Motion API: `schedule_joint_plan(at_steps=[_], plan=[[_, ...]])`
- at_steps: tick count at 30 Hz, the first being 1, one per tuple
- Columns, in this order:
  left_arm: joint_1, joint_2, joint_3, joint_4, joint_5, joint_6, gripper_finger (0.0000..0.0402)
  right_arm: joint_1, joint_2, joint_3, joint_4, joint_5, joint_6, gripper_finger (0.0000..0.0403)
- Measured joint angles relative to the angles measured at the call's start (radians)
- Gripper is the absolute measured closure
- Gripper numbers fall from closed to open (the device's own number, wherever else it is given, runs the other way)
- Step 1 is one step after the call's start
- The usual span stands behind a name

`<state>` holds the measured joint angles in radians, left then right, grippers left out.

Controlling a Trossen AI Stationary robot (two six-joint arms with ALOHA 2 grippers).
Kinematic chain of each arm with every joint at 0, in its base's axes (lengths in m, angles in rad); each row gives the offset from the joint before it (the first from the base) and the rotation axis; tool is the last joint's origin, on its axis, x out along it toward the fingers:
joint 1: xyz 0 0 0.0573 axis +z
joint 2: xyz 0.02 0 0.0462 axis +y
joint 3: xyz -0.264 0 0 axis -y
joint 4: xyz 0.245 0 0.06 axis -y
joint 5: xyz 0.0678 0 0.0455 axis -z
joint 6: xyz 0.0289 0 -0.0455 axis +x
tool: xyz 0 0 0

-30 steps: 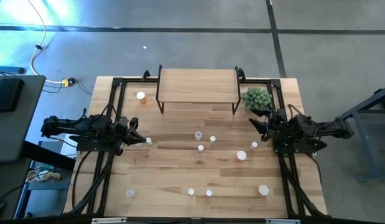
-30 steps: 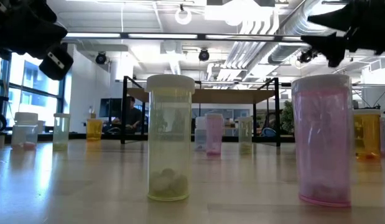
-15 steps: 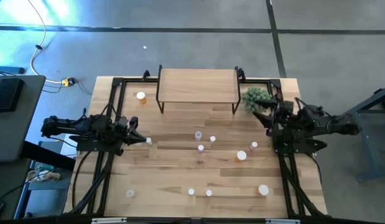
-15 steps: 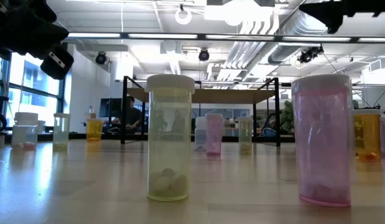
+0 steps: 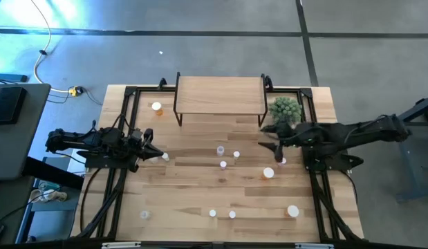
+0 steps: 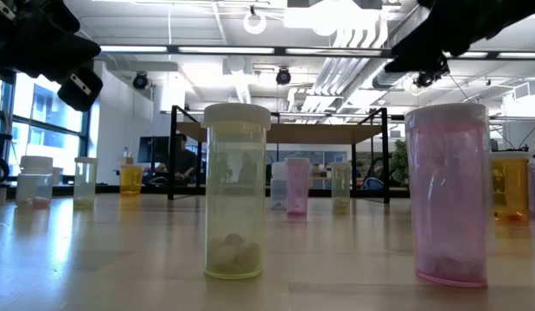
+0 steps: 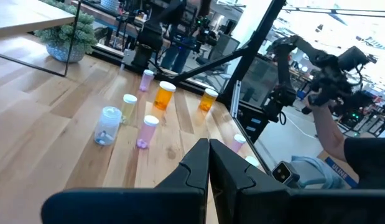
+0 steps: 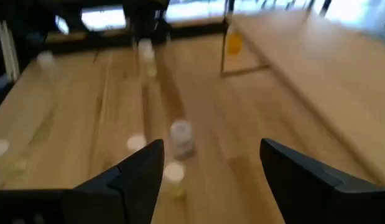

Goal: Pick and place medicine bottles onto shelf by color
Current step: Put the top right yellow pill bottle on the shelf

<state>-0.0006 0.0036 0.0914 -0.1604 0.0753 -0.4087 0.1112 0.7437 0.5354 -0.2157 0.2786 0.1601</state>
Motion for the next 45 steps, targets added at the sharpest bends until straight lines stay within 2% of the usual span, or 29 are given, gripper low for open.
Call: schedule_joint_plan(at_steps=[9, 19, 36, 45], plan=[[0.0, 0.0, 0.0, 0.0, -0.001, 0.0, 0.0401, 0.0, 0.24, 0.0, 0.114, -0.009, 0.023, 0.0146], [0.0, 0.0, 0.0, 0.0, -0.001, 0.0, 0.0401, 0.001, 0.434, -0.001, 0.273, -0.01, 0.023, 0.0146], [0.0, 0.0, 0.0, 0.0, -0.001, 0.0, 0.0401, 0.001, 0.668, -0.002, 0.449, -0.018, 0.023, 0.0146], [0.0, 0.0, 0.0, 0.0, -0.006, 0.001, 0.0401, 0.0, 0.752, -0.002, 0.519, -0.046, 0.028, 0.0146]])
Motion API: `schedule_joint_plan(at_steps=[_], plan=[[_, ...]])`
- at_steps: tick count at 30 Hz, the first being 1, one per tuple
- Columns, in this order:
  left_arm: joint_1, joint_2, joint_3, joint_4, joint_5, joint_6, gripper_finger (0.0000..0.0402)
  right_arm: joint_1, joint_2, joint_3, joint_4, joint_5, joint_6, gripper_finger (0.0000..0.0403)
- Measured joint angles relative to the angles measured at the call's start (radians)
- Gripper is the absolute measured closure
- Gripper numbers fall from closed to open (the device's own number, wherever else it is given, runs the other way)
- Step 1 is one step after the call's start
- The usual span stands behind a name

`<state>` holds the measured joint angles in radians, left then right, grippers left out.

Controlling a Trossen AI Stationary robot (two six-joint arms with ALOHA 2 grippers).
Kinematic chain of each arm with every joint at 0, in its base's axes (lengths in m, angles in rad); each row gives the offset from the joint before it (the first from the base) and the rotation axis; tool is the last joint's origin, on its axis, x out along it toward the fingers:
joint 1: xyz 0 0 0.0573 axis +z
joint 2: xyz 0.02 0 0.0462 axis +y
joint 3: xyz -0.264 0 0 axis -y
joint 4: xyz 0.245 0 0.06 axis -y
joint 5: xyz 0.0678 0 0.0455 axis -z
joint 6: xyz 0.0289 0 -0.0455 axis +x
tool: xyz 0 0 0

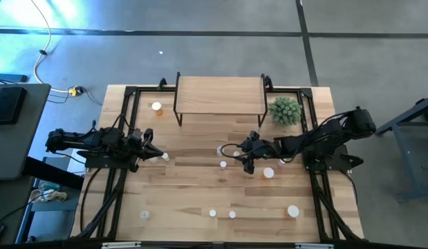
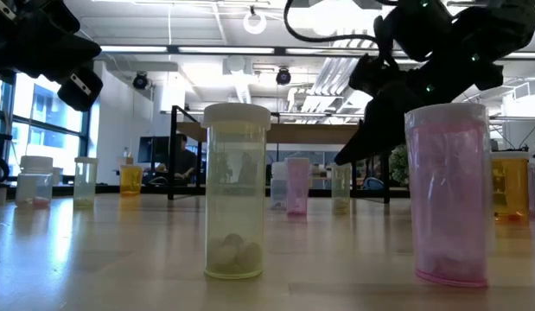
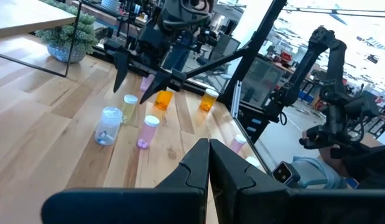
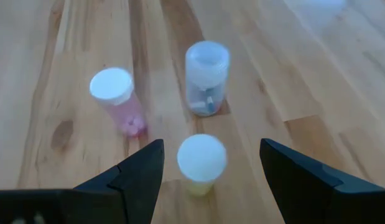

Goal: Pick and place medicine bottles onto shelf by color
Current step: Put the top right yellow pill bottle on the shelf

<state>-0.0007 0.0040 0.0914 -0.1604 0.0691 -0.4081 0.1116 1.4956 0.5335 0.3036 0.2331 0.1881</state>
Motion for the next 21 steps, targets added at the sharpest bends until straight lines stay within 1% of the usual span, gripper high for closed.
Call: schedule_joint_plan(at_steps=[5, 8, 16, 21], plan=[[0.0, 0.0, 0.0, 0.0, -0.006, 0.0, 0.0401, 0.0, 0.031, 0.0, 0.012, -0.006, 0.023, 0.0146], [0.0, 0.0, 0.0, 0.0, -0.006, 0.0, 0.0401, 0.0, 0.05, 0.0, 0.016, -0.006, 0.024, 0.0156], [0.0, 0.0, 0.0, 0.0, -0.006, 0.0, 0.0401, 0.0, 0.063, 0.0, 0.039, -0.007, 0.024, 0.0231], [0.0, 0.0, 0.0, 0.0, -0.006, 0.0, 0.0401, 0.0, 0.063, 0.0, 0.038, -0.008, 0.022, 0.0267]])
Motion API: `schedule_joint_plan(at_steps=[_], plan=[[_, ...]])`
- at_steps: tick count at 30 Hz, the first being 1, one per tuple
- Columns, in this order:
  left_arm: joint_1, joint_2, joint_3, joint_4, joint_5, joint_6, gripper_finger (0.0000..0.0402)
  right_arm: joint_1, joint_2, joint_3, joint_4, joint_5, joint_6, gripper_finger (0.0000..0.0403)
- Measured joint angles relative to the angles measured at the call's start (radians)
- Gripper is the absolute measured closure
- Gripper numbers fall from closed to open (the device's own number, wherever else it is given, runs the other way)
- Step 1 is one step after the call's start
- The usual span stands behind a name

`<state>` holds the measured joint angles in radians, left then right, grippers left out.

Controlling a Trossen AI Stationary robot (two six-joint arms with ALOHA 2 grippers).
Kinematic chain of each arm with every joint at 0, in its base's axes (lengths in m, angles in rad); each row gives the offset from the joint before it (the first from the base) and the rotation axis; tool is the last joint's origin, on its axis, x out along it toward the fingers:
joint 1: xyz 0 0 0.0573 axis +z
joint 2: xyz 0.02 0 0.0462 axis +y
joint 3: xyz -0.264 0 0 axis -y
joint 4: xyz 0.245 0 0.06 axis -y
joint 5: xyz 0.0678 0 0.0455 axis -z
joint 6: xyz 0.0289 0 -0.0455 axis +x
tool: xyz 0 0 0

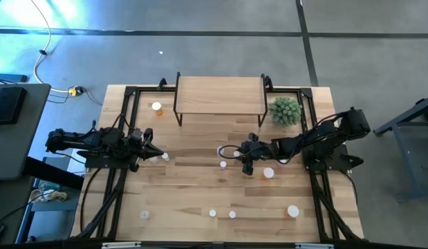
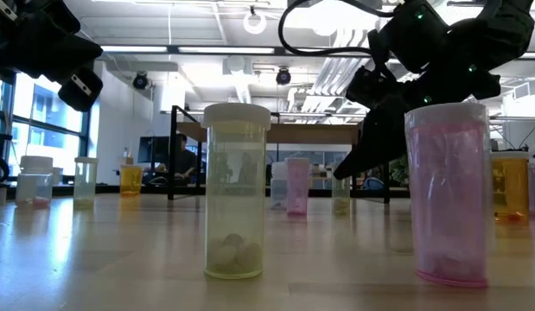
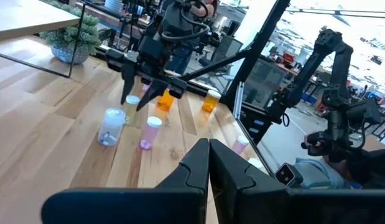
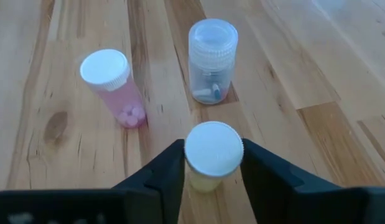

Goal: Pick and place medicine bottles onto shelf by color
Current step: Put the top right yellow pill bottle on the shelf

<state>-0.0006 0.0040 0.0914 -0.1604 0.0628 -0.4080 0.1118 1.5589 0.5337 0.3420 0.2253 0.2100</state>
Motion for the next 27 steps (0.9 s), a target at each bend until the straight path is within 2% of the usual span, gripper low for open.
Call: schedule_joint_plan(at_steps=[7, 15, 22, 27], plan=[[0.0, 0.0, 0.0, 0.0, 0.0, 0.0, 0.0401, 0.0, 0.0, 0.0, 0.0, -0.003, 0.0, 0.0301], [0.0, 0.0, 0.0, 0.0, -0.008, 0.0, 0.0401, 0.0, -0.014, 0.001, -0.001, -0.028, -0.007, 0.0302], [0.0, 0.0, 0.0, 0.0, -0.05, 0.0, 0.0401, -0.003, -0.116, 0.04, -0.001, -0.029, -0.101, 0.0301], [0.0, 0.0, 0.0, 0.0, -0.049, 0.0, 0.0401, -0.033, -0.212, 0.115, -0.029, 0.017, -0.219, 0.03]])
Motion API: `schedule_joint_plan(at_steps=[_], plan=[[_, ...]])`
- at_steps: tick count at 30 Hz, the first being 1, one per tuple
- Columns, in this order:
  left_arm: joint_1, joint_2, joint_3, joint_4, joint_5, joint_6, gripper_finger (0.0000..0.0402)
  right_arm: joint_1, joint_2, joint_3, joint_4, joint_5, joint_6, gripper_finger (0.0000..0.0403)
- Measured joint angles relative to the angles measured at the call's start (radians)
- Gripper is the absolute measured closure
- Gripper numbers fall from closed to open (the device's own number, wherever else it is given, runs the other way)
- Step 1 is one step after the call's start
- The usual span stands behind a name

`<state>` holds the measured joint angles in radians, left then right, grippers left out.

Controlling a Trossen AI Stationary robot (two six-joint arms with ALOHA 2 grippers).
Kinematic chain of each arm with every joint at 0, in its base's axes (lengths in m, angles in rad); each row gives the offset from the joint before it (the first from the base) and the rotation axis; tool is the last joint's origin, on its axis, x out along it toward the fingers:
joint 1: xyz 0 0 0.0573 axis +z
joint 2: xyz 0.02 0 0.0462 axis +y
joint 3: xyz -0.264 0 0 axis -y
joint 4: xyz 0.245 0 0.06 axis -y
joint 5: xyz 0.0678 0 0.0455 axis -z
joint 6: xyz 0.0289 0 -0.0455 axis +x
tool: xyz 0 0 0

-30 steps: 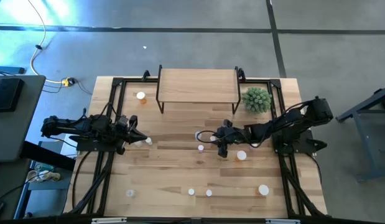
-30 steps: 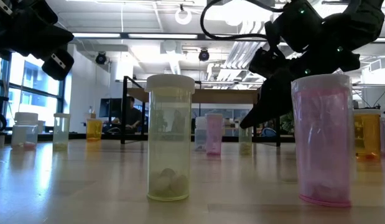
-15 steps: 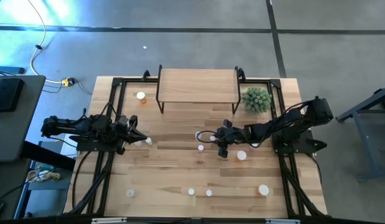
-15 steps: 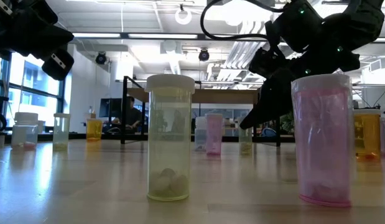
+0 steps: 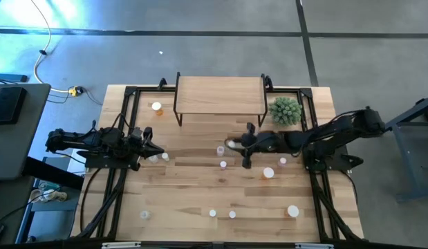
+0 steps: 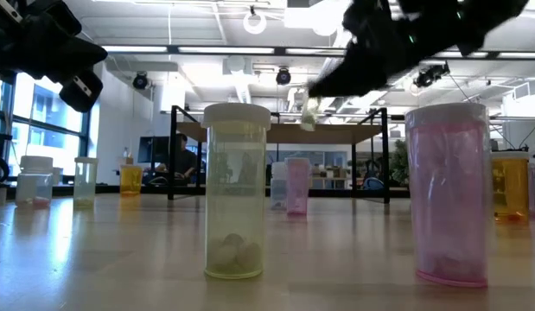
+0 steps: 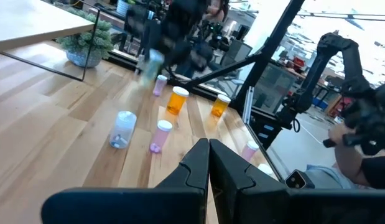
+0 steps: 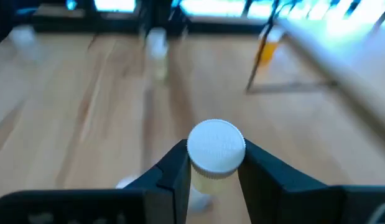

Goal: Pick and place medicine bottles onto shelf by color
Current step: Put the top right yellow pill bottle on the shelf

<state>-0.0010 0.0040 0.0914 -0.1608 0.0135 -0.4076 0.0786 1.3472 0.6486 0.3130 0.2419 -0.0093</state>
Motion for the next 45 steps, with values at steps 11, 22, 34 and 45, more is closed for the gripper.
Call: schedule_joint_plan(at_steps=[11, 22, 34, 45], plan=[[0.0, 0.0, 0.0, 0.0, 0.0, 0.0, 0.0401, -0.193, -0.08, 0.318, -0.378, 0.214, -0.105, 0.03], [0.0, 0.0, 0.0, 0.0, 0.0, 0.0, 0.0401, -0.454, -0.08, 0.495, -0.522, 0.244, -0.019, 0.03], [0.0, 0.0, 0.0, 0.0, 0.0, 0.004, 0.0401, -0.624, 0.005, 0.495, -0.621, 0.103, 0.166, 0.03], [0.0, 0.0, 0.0, 0.0, 0.0, 0.026, 0.0401, -0.649, 0.125, 0.495, -0.621, 0.099, 0.191, 0.03]])
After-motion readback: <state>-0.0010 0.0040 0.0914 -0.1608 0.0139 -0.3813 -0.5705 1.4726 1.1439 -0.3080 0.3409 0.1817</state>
